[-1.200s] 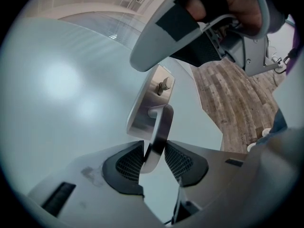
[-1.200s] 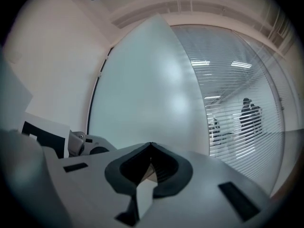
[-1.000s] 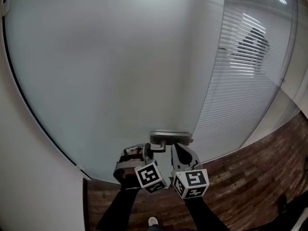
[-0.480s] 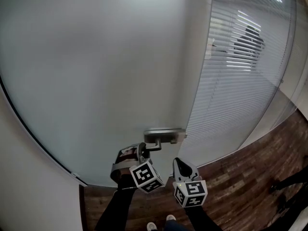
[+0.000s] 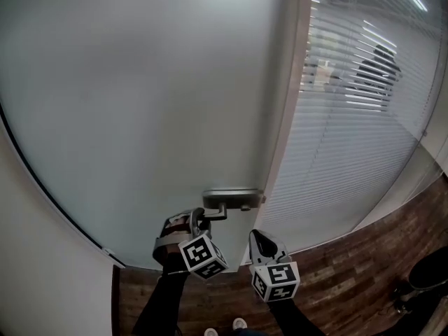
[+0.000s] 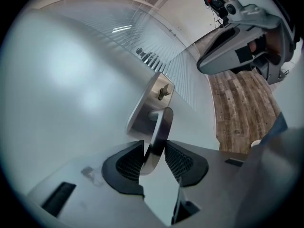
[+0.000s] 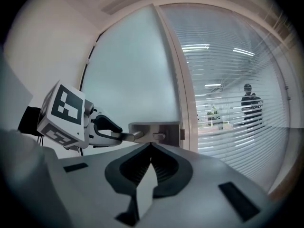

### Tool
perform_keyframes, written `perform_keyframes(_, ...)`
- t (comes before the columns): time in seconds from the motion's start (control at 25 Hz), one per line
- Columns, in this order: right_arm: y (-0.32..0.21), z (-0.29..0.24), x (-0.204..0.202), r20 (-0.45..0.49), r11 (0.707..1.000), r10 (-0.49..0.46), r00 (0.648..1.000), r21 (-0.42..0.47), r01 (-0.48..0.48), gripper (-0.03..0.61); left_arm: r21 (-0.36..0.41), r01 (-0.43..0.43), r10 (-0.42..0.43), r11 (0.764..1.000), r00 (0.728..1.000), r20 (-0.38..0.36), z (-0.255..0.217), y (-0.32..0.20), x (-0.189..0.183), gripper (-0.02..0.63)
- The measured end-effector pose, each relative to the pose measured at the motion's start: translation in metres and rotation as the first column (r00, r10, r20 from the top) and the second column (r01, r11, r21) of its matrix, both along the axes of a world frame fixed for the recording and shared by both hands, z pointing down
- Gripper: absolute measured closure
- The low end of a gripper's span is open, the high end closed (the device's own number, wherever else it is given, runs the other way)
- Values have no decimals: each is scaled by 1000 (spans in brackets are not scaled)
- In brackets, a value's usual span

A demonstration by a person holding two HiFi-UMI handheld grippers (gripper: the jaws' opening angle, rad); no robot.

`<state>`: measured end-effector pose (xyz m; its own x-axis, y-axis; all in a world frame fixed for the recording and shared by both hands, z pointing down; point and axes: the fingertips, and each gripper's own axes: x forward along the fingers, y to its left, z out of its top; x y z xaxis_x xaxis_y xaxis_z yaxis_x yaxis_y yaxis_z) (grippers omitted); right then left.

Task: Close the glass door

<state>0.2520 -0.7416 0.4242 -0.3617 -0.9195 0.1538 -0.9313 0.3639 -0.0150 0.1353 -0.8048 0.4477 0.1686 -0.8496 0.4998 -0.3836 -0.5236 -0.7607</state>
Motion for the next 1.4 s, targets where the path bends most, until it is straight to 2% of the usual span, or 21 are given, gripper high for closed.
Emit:
perform_keyframes(0.44,-28,6,27,-2,999,-27,1000,-20,27,581,-15,47,-47,999,999,-5,-1,-34,0,489)
perform_keyframes(0.6,-35,6,32,8,1000,-8,1000,-21,8,581,-22,51,-52,998,998,-28,-1,-43,2,489)
perform_keyframes(1.0,-54,0,30,19,1000,23,1000,-4,-23,581,-19,52,-53,998,998,-34,0,-57,0,488)
perform_keyframes(1.24,-57,-2,25,17,1000,25,1000,2,-25,581,-41,86,-89,995,992,-88,-1,-58,0,477)
perform_keyframes(1.4,-55,-3,24,13,1000,26,1000,5,-26,581,-6,113,-113,994,984,-141,-3,-57,-2,465)
